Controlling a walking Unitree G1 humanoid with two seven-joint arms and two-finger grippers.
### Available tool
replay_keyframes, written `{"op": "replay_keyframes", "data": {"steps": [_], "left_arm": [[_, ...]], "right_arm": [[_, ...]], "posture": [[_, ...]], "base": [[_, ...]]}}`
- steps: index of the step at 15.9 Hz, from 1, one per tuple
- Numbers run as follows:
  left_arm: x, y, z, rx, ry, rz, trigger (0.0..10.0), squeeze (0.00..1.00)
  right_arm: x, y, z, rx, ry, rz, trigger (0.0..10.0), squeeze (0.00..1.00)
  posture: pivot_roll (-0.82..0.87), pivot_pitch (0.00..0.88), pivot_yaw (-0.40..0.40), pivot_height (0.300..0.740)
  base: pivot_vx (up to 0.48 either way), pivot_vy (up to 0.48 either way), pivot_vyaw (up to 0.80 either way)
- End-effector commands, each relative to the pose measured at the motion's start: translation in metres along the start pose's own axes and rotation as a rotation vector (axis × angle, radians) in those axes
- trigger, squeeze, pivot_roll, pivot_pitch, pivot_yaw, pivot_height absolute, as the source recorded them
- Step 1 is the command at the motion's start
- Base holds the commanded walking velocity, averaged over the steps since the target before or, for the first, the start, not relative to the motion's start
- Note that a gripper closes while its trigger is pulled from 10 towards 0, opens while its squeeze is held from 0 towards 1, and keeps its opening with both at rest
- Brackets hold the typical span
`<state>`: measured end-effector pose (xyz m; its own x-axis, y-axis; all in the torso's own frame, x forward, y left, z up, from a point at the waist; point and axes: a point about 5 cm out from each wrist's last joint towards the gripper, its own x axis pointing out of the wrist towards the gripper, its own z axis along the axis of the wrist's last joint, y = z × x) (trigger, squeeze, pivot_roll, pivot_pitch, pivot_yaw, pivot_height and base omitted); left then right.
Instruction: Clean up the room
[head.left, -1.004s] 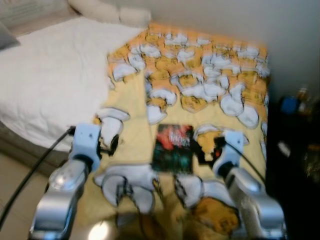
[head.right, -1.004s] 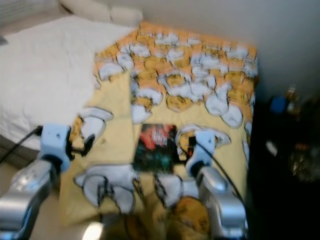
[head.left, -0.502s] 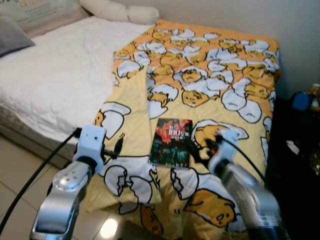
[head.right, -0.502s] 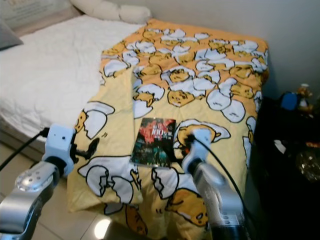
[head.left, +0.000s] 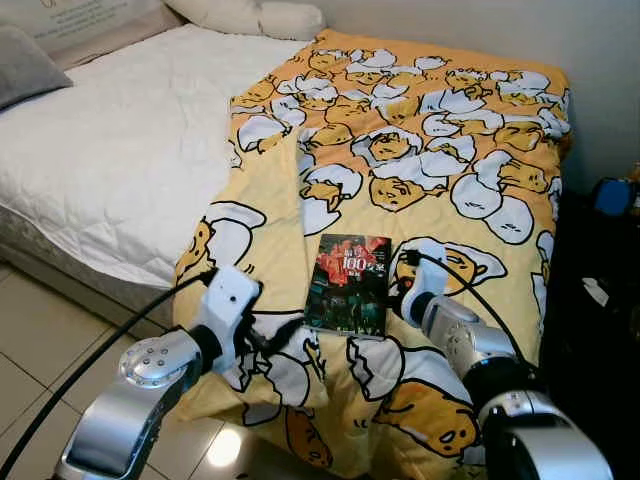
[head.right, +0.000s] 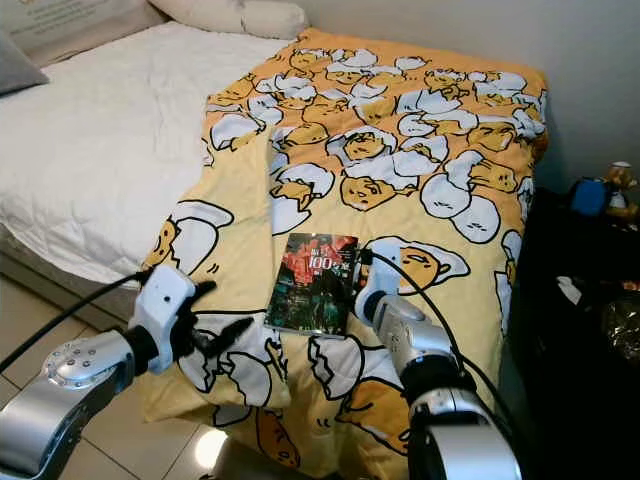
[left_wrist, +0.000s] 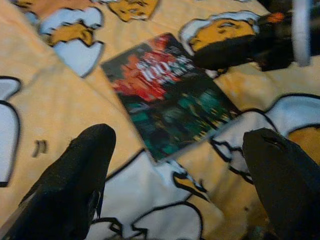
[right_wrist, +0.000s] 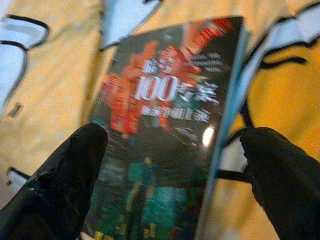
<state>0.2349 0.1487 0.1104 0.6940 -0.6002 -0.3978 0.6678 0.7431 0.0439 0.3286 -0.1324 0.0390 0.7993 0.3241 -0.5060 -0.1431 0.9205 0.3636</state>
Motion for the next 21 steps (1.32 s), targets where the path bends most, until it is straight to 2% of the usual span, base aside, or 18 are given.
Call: {"op": "replay_keyframes", "data": {"steps": [1, 3, 5, 6, 7, 8, 9, 10, 11, 13, 14, 17, 21], "left_arm": [[-0.002, -0.004, -0.002, -0.007, 0.016, -0.054, 10.0, 1.0], [-0.011, -0.008, -0.014, -0.013, 0.08, -0.154, 10.0, 1.0], [-0.014, -0.004, -0.018, -0.006, 0.102, -0.148, 10.0, 1.0], [-0.015, -0.002, -0.018, -0.008, 0.105, -0.144, 10.0, 1.0], [-0.015, -0.001, -0.017, -0.008, 0.105, -0.144, 10.0, 1.0], [-0.016, -0.001, -0.017, -0.009, 0.106, -0.147, 10.0, 1.0], [-0.018, 0.0, -0.016, -0.01, 0.109, -0.156, 10.0, 1.0], [-0.02, -0.001, -0.017, -0.01, 0.117, -0.163, 10.0, 1.0], [-0.021, -0.001, -0.018, -0.01, 0.12, -0.165, 10.0, 1.0], [-0.023, -0.002, -0.018, -0.011, 0.125, -0.168, 10.0, 1.0], [-0.026, -0.004, -0.02, -0.018, 0.135, -0.176, 10.0, 1.0], [-0.028, -0.007, -0.022, -0.025, 0.144, -0.183, 10.0, 1.0], [-0.033, -0.009, -0.024, -0.035, 0.153, -0.169, 10.0, 1.0]], "right_arm": [[0.002, -0.003, 0.001, 0.007, -0.001, -0.02, 10.0, 1.0], [0.003, -0.002, -0.004, 0.053, 0.032, 0.012, 10.0, 1.0], [0.003, 0.001, -0.008, 0.104, 0.054, 0.076, 10.0, 1.0], [0.003, 0.001, -0.009, 0.12, 0.062, 0.083, 10.0, 0.82], [0.003, 0.001, -0.01, 0.126, 0.065, 0.083, 10.0, 0.82], [0.003, 0.001, -0.01, 0.15, 0.067, 0.089, 10.0, 0.61], [0.003, 0.001, -0.012, 0.171, 0.083, 0.107, 10.0, 0.49], [0.003, 0.002, -0.017, 0.163, 0.106, 0.118, 10.0, 0.2], [0.003, 0.002, -0.019, 0.159, 0.117, 0.118, 10.0, 0.03], [0.003, -0.001, -0.023, 0.141, 0.133, 0.072, 10.0, 0.0], [0.003, -0.001, -0.027, 0.183, 0.138, 0.049, 10.0, 0.0], [0.004, 0.005, -0.033, 0.193, 0.177, 0.106, 10.0, 0.0], [0.003, 0.009, -0.031, 0.313, 0.135, 0.177, 10.0, 0.0]], "posture": [[-0.05, 0.017, 0.01, 0.74], [-0.07, 0.04, 0.007, 0.74], [-0.07, 0.045, 0.009, 0.74], [-0.07, 0.048, 0.012, 0.74], [-0.07, 0.05, 0.015, 0.74], [-0.07, 0.055, 0.018, 0.74], [-0.07, 0.056, 0.02, 0.74], [-0.07, 0.064, 0.019, 0.74], [-0.06, 0.066, 0.019, 0.74], [-0.06, 0.077, 0.02, 0.74], [-0.06, 0.088, 0.02, 0.74], [-0.04, 0.101, 0.013, 0.74], [-0.03, 0.101, -0.001, 0.74]], "base": [[0.0, 0.0, 0.0], [0.0, 0.0, 0.0], [0.0, 0.0, 0.0], [0.0, 0.0, 0.0], [0.0, 0.0, 0.0], [0.0, 0.0, 0.0], [0.0, 0.0, 0.0], [0.0, 0.0, 0.0], [0.0, 0.0, 0.0], [0.0, 0.0, 0.0], [0.0, 0.0, 0.0], [0.0, 0.0, 0.0], [0.0, 0.0, 0.0]]}}
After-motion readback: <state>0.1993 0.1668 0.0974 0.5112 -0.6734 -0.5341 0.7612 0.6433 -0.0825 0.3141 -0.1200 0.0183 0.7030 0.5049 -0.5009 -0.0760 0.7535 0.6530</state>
